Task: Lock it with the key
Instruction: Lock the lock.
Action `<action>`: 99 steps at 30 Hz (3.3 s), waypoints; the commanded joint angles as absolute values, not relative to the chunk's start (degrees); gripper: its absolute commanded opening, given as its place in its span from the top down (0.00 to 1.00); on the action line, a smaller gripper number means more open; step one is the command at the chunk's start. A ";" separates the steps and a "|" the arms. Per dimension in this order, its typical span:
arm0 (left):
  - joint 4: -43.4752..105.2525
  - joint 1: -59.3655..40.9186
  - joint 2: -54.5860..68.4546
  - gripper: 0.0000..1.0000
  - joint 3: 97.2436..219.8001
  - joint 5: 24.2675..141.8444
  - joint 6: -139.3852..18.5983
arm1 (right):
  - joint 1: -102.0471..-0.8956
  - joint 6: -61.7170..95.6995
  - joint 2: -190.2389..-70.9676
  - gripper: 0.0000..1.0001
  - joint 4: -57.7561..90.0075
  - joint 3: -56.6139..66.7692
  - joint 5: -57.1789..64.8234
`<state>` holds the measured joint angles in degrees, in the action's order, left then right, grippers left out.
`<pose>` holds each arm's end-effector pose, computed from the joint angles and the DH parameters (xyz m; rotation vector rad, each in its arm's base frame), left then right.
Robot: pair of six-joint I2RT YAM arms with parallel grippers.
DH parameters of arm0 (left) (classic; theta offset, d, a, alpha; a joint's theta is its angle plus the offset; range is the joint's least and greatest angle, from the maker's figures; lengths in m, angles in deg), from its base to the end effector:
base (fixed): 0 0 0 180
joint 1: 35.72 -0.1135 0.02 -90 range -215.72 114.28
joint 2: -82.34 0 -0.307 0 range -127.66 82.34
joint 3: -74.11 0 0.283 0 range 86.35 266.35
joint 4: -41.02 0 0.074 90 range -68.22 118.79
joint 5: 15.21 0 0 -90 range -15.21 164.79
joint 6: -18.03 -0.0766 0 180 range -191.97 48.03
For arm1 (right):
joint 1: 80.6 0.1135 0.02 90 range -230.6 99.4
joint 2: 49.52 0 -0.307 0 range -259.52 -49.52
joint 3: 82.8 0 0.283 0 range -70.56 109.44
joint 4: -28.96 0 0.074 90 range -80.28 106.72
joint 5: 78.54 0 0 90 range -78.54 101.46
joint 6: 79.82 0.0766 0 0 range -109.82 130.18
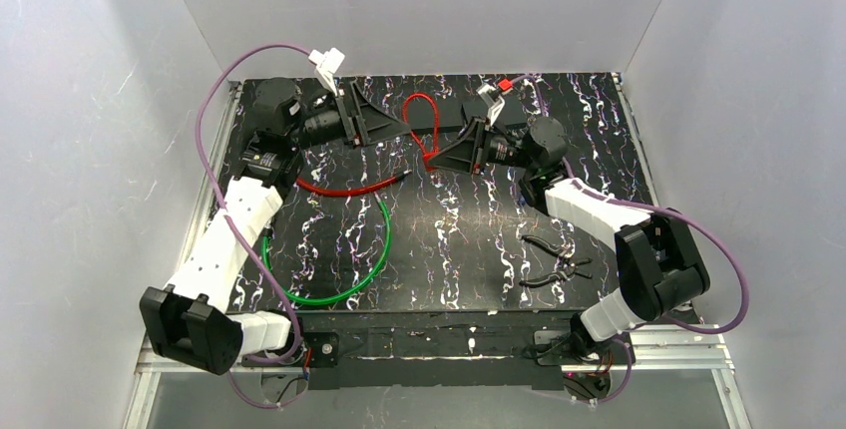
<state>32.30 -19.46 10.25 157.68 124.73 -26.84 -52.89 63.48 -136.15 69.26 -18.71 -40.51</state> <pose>0.2966 -0.1476 0.4679 0.3518 1.7124 -1.4703 0.3073 0.2295 0.3485 -0.5805 1.5165 1.7023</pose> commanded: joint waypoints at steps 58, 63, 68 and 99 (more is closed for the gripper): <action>49.04 -13.21 5.05 0.62 149.58 126.53 -16.01 | -48.64 70.85 -135.31 0.99 81.23 -18.50 -42.94; 50.85 -13.81 4.66 0.79 148.14 125.60 -14.14 | -48.61 70.84 -135.49 0.99 81.06 -18.28 -42.32; 51.36 -13.76 5.22 0.84 145.72 126.03 -14.20 | -48.61 70.53 -136.82 0.99 79.67 -16.29 -40.61; 51.47 -23.95 7.75 1.00 139.63 116.97 -2.14 | -44.44 32.97 -137.35 0.34 32.49 -3.94 -26.09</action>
